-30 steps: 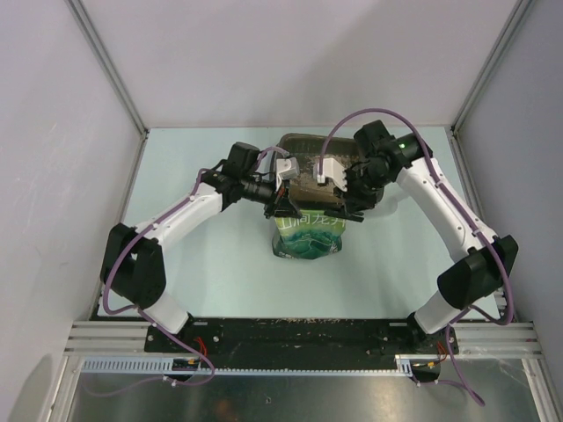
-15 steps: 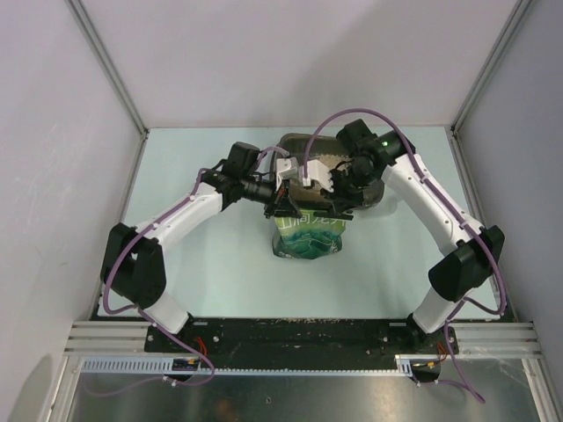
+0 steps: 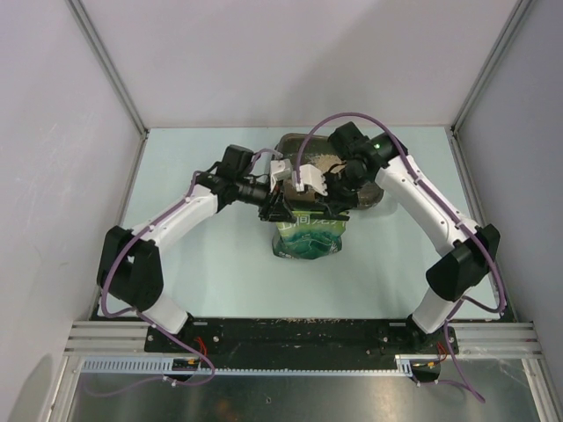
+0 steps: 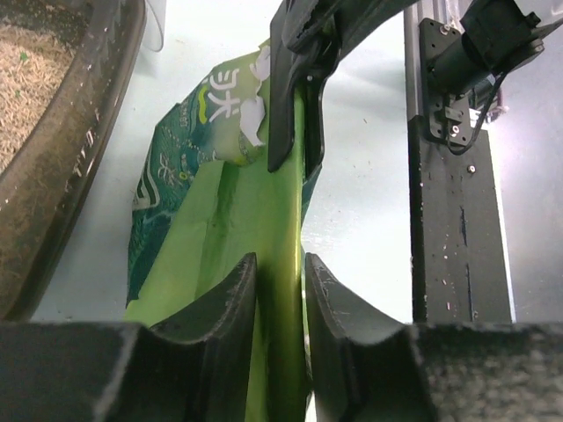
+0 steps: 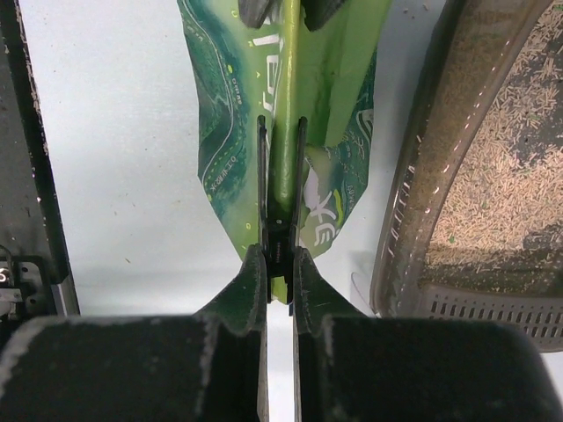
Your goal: Fill the litter box with clean litter
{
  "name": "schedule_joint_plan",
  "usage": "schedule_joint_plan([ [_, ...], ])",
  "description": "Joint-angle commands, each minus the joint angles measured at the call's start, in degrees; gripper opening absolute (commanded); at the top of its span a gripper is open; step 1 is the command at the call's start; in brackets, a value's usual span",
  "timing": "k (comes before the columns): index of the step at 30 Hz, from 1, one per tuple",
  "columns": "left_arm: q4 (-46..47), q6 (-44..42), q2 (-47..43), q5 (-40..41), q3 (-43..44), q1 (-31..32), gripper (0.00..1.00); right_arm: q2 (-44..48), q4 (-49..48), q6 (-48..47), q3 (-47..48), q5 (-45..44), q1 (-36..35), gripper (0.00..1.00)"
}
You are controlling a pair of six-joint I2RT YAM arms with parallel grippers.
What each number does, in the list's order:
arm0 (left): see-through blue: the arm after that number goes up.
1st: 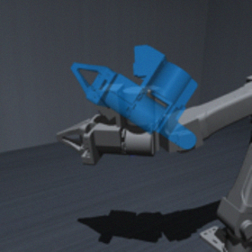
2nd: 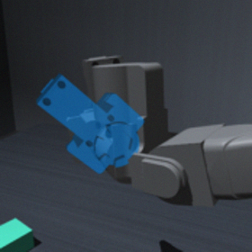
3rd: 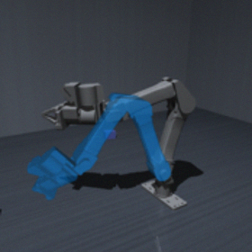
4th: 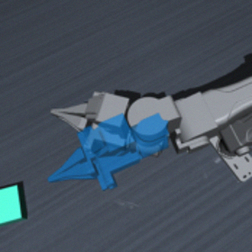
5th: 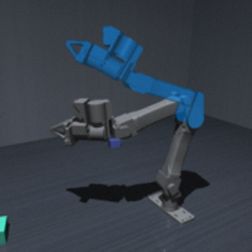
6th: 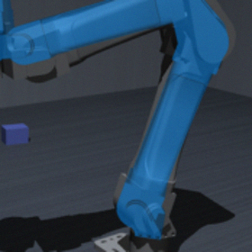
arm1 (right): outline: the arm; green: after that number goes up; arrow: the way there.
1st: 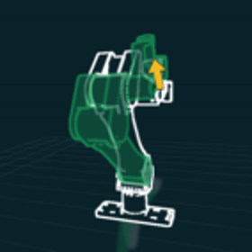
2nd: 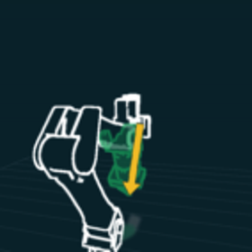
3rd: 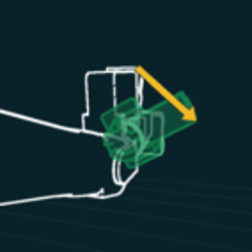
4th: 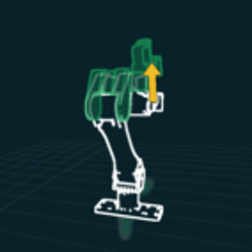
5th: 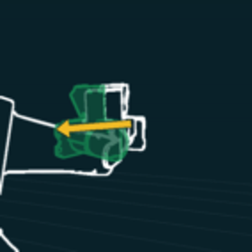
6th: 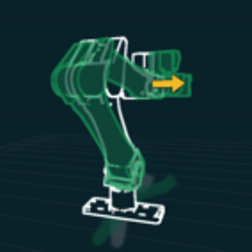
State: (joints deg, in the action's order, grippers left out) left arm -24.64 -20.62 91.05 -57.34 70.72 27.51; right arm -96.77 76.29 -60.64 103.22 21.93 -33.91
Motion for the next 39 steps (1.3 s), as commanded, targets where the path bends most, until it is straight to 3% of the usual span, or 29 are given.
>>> schedule_joint_plan([
  [1, -0.8, -1.5, -4.0, -1.6, -2.2, -1.1, 0.27, -1.1, 3.6, 0.1, 2.2, 0.8, -1.1, 0.00],
  [5, -0.8, -1.2, -2.7, -3.4, -1.2, -1.1, 0.04, -1.9, 3.9, 0.3, 3.0, 0.7, -1.9, 0.00],
  [7, -0.8, -1.0, -2.2, -3.8, -0.4, -1.1, 0.00, -2.8, 4.1, 0.4, 3.8, 0.4, -2.5, 0.00],
  [30, -0.8, -1.0, -1.9, -4.1, 0.9, -1.8, 0.00, -5.2, 4.8, 2.1, 2.5, -3.0, -4.8, 0.00],
  [33, -0.8, -0.8, -1.9, -3.9, 0.9, -1.8, 0.00, -5.1, 4.4, 2.7, 2.3, -3.6, -4.7, 0.08],
  [36, -0.8, -0.2, -1.9, -3.7, 1.3, -1.9, 0.03, -4.2, 2.2, 5.3, 2.3, -5.5, -4.6, 0.26],
  [37, -0.8, 0.0, -2.0, -3.6, 1.5, -2.0, 0.06, -3.9, 0.3, 6.1, 2.5, -6.0, -4.4, 0.38],
  [39, -0.8, 0.5, -2.2, -2.3, 2.0, -2.2, 0.09, -2.7, -1.5, 6.7, 3.4, -6.2, -3.2, 0.45],
])
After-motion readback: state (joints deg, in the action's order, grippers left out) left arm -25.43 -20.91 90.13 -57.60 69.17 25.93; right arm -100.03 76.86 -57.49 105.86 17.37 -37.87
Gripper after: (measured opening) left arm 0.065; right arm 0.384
